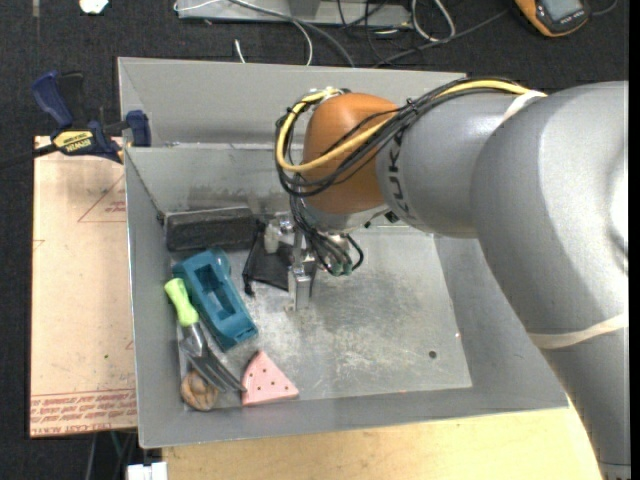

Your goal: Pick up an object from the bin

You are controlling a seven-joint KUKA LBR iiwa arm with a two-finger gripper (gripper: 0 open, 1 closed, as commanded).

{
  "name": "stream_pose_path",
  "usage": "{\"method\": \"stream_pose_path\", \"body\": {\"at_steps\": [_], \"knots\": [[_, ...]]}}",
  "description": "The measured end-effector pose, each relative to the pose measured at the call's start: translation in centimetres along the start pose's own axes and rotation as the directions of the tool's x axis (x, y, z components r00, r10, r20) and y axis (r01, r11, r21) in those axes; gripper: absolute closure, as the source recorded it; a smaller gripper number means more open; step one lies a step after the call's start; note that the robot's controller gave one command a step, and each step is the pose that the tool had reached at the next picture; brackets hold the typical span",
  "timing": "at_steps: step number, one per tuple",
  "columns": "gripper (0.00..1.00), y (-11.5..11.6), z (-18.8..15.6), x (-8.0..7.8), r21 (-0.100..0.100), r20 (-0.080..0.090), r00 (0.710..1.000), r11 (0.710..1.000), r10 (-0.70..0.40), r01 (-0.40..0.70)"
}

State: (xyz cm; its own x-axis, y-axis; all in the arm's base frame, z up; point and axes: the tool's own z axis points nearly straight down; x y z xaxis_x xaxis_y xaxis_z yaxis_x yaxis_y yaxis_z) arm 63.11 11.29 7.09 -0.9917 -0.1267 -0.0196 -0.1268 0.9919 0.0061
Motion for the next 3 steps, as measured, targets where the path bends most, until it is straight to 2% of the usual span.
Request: {"method": "stream_pose_path", "body": {"at_steps": [1,3], "knots": [[1.0,0.0,-0.12,-0.1,0.0,0.003,1.0,1.0,0.0,0.0],[1.0,-0.01,-0.12,-0.1,-0.001,0.003,1.0,1.0,0.0,0.0]]}}
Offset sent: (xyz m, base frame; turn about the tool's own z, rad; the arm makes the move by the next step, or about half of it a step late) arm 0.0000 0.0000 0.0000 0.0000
